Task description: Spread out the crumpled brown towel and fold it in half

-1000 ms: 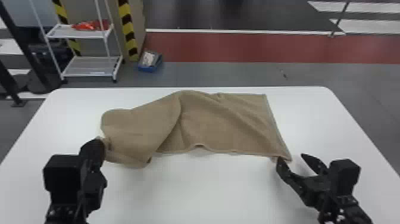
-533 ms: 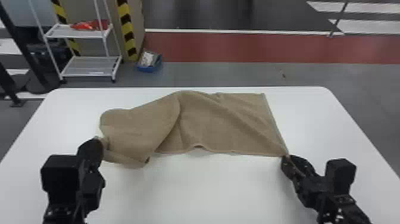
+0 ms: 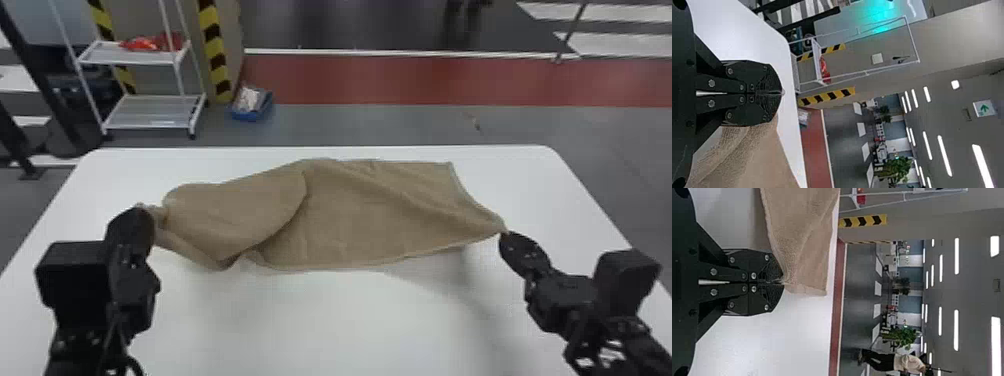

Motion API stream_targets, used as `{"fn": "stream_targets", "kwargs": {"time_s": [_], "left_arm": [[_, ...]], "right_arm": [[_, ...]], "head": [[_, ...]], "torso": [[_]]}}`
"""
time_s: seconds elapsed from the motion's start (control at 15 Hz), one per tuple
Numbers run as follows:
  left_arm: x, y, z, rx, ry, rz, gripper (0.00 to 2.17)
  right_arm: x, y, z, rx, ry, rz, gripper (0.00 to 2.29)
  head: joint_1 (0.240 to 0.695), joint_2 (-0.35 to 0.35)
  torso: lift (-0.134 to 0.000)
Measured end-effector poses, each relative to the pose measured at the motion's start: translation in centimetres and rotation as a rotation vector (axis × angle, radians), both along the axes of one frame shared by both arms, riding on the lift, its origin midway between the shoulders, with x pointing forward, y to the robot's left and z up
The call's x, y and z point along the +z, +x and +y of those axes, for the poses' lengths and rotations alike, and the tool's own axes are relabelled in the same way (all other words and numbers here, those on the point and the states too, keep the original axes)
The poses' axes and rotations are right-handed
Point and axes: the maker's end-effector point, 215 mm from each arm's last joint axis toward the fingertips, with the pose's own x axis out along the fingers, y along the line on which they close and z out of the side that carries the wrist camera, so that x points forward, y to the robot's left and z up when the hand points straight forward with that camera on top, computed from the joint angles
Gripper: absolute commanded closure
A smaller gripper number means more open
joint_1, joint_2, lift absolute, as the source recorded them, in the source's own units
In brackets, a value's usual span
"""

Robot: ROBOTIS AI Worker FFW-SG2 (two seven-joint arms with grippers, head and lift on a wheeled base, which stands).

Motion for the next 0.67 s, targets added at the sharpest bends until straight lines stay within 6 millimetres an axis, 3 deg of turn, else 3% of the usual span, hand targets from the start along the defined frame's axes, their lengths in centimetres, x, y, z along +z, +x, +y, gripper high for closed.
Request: {"fn": "stream_targets", "kwargs": {"time_s": [0.27,0.47,0.67], "left_arm": [[6.0,0.2,1.4,0.032,0.046,-0.098,1.42],[7.1,0.4,2.3,0.055,0.077,-0.066,1.42],[7.6,3.0,2.1,0.037,0.085,-0.056,1.42]], "right_arm": [[6.6,-0.4,-1.5,0.009,0.001,-0.05,1.65],[8.9,-0.3,-4.0,-0.023,0.029,-0.046,1.65],[11.3,2.2,-6.9,-0.072,0.035,-0.082,1.65]], "head": [[0.695,-0.02],[0.695,-0.033],[0.695,-0.066]], "torso": [[-0.123],[-0.123],[-0.123]]}}
